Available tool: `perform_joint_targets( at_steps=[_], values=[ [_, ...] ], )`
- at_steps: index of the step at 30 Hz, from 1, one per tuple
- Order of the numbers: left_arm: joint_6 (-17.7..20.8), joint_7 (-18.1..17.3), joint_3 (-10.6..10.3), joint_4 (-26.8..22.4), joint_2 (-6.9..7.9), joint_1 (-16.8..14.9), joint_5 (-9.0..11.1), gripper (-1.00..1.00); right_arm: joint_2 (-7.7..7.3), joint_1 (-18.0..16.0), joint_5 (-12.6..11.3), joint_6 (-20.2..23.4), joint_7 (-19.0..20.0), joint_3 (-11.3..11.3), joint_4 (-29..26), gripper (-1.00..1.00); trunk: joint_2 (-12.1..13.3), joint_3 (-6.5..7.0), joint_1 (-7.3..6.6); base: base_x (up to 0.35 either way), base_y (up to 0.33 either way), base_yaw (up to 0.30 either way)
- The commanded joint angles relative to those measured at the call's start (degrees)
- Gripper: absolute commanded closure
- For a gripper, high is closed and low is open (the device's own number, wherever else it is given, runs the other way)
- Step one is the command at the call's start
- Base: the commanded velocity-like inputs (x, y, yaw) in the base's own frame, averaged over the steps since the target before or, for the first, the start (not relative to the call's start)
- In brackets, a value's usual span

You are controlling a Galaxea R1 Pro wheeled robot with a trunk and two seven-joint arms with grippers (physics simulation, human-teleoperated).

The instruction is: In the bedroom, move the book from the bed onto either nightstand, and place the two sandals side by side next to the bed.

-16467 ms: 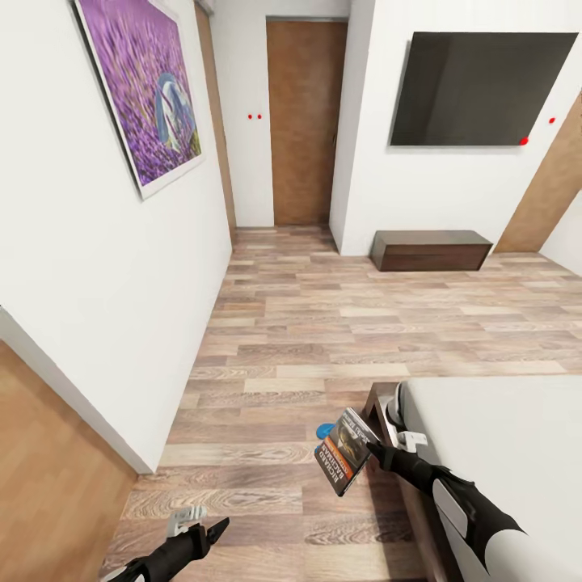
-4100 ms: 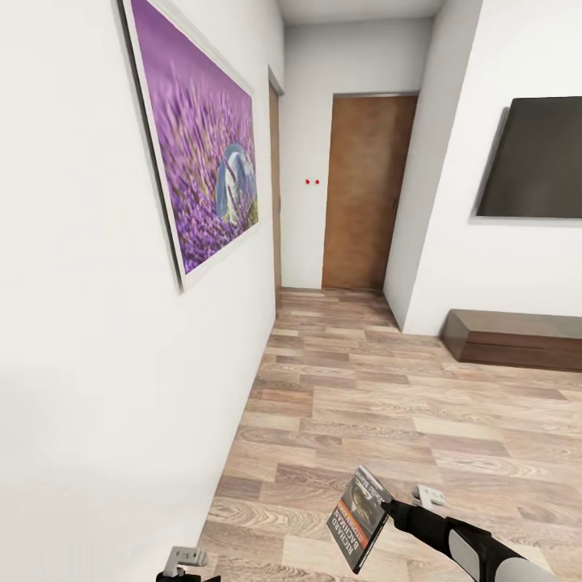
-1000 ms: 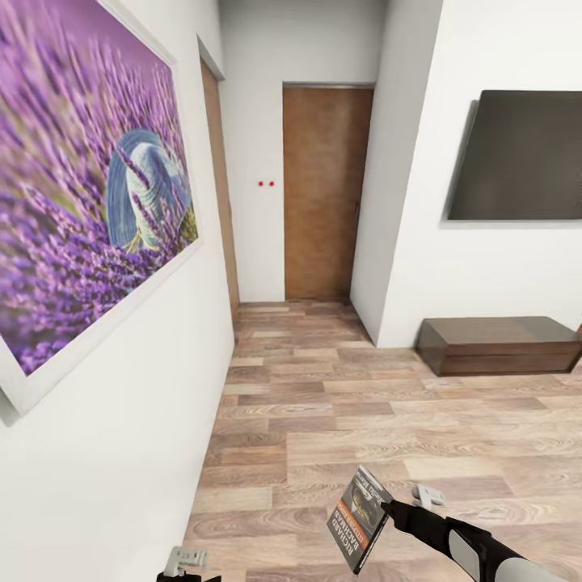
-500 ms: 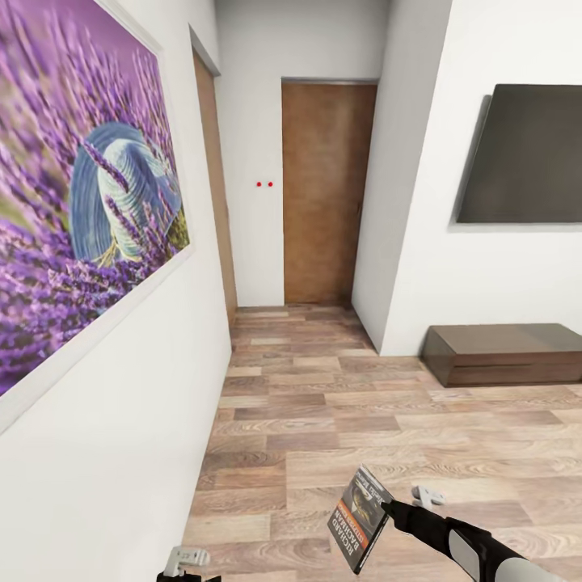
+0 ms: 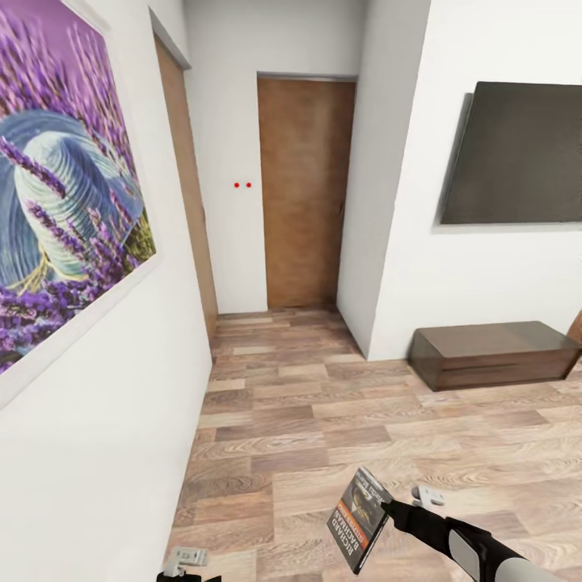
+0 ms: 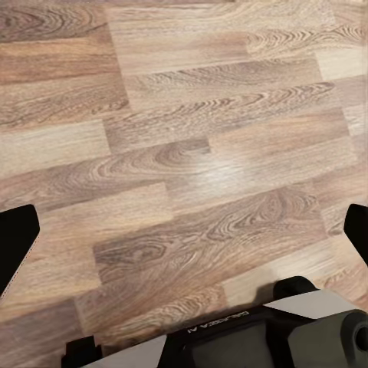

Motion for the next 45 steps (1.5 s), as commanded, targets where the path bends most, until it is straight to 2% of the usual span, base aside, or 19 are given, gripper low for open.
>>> perform_joint_targets(
  at_steps=[1, 10, 34, 45],
  values=[
    [-0.3, -0.1, 0.4, 0.0, 0.02, 0.0, -0.6, -1.00, -0.03, 0.0, -0.7, 0.4, 0.1, 0.2, -0.1, 1.00, -0.1, -0.12, 0.07, 0.328, 0.000, -0.040],
    [-0.3, -0.1, 0.4, 0.0, 0.02, 0.0, -0.6, -1.00, -0.03, 0.0, -0.7, 0.4, 0.1, 0.2, -0.1, 1.00, -0.1, -0.12, 0.07, 0.328, 0.000, -0.067],
    [-0.3, -0.1, 0.4, 0.0, 0.00, 0.0, -0.6, -1.00, -0.03, 0.0, -0.7, 0.4, 0.2, 0.2, -0.1, 1.00, -0.1, -0.12, 0.07, 0.322, 0.000, -0.277],
    [-0.3, -0.1, 0.4, 0.0, 0.01, 0.0, -0.6, -1.00, -0.11, 0.0, -0.8, 0.5, 0.2, 0.2, -0.1, 1.00, -0.1, -0.12, 0.07, 0.108, 0.000, -0.284]
  ],
)
